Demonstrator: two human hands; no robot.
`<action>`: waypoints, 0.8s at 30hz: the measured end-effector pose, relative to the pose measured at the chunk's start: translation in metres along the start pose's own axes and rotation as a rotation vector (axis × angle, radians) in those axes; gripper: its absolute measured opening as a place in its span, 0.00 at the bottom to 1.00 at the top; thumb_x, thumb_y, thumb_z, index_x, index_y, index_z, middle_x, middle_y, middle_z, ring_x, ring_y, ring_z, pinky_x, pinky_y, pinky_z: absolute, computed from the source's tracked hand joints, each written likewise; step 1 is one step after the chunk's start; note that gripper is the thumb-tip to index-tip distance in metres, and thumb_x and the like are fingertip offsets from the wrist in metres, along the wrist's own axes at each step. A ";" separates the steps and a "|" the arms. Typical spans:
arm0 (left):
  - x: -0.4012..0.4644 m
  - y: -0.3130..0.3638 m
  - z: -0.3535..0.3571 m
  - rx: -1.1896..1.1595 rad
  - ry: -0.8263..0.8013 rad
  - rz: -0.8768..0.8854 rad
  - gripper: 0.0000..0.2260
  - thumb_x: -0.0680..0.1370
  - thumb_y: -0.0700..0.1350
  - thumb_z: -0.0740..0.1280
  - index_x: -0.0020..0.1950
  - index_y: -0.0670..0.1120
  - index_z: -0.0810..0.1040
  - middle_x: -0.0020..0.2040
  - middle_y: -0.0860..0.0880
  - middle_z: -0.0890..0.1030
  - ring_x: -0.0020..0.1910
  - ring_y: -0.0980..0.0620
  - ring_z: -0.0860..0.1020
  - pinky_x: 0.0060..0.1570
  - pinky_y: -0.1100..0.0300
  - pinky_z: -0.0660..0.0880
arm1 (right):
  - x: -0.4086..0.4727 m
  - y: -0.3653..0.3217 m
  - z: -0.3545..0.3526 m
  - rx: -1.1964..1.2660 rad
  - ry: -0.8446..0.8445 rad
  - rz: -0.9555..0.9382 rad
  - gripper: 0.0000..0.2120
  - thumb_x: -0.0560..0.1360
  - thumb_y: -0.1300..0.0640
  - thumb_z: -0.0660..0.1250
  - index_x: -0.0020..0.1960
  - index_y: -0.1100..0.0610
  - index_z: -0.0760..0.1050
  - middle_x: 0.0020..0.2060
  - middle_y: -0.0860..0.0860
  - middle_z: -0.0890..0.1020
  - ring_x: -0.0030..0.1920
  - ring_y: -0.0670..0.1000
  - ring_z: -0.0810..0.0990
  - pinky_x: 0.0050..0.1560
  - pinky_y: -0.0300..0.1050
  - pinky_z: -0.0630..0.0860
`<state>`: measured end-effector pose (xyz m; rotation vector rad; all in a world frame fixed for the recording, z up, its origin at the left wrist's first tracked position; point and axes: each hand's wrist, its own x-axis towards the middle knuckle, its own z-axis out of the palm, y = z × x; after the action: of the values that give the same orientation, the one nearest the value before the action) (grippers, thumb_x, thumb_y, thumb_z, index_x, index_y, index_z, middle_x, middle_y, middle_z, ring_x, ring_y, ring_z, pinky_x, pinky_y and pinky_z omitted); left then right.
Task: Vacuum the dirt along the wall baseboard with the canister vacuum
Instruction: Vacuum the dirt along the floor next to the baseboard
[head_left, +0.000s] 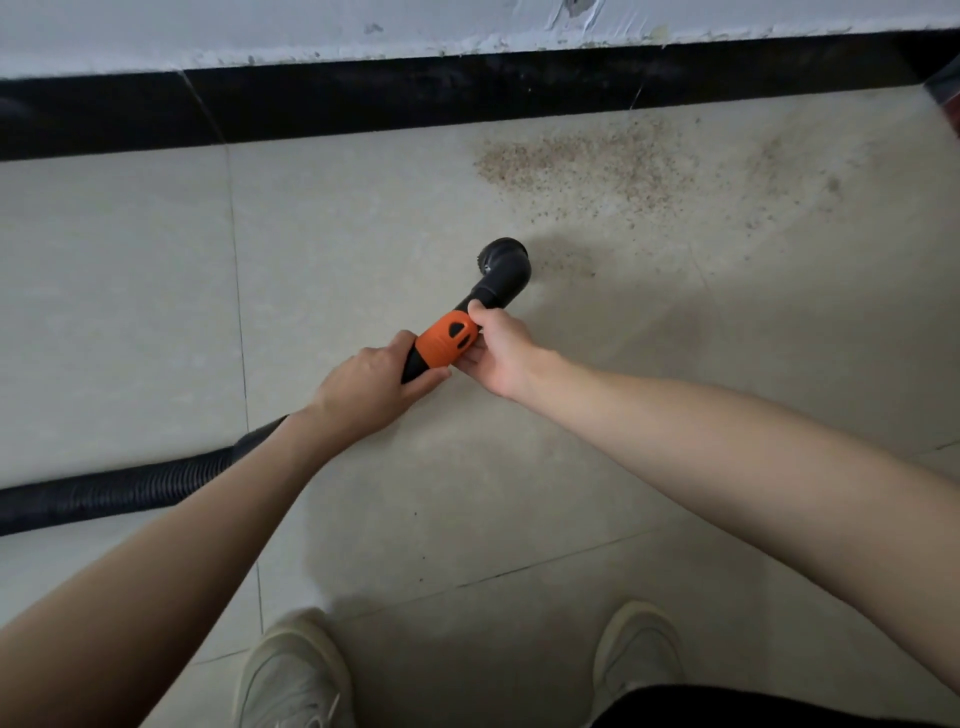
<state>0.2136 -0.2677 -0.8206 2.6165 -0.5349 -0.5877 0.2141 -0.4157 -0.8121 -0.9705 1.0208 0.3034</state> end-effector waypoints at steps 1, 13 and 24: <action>0.004 0.002 -0.001 -0.004 0.005 0.006 0.21 0.77 0.61 0.62 0.55 0.44 0.69 0.39 0.44 0.76 0.36 0.43 0.75 0.33 0.56 0.66 | 0.001 -0.003 0.000 0.012 0.005 -0.008 0.17 0.81 0.57 0.62 0.67 0.64 0.69 0.56 0.61 0.79 0.60 0.60 0.79 0.51 0.52 0.76; 0.007 0.043 0.035 0.001 -0.096 0.195 0.20 0.77 0.62 0.60 0.56 0.46 0.71 0.37 0.49 0.74 0.36 0.46 0.73 0.34 0.56 0.67 | -0.009 0.001 -0.086 0.177 0.009 0.064 0.10 0.82 0.56 0.60 0.58 0.63 0.71 0.45 0.59 0.79 0.44 0.55 0.79 0.41 0.49 0.75; 0.037 0.077 0.037 -0.017 -0.115 0.173 0.21 0.77 0.63 0.59 0.56 0.46 0.70 0.36 0.49 0.73 0.36 0.46 0.74 0.32 0.56 0.67 | 0.001 -0.025 -0.100 0.232 0.074 0.009 0.15 0.82 0.54 0.61 0.63 0.63 0.71 0.44 0.57 0.79 0.43 0.54 0.79 0.42 0.47 0.75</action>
<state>0.2057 -0.3603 -0.8273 2.4989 -0.7791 -0.6850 0.1727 -0.5098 -0.8163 -0.7723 1.1021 0.1532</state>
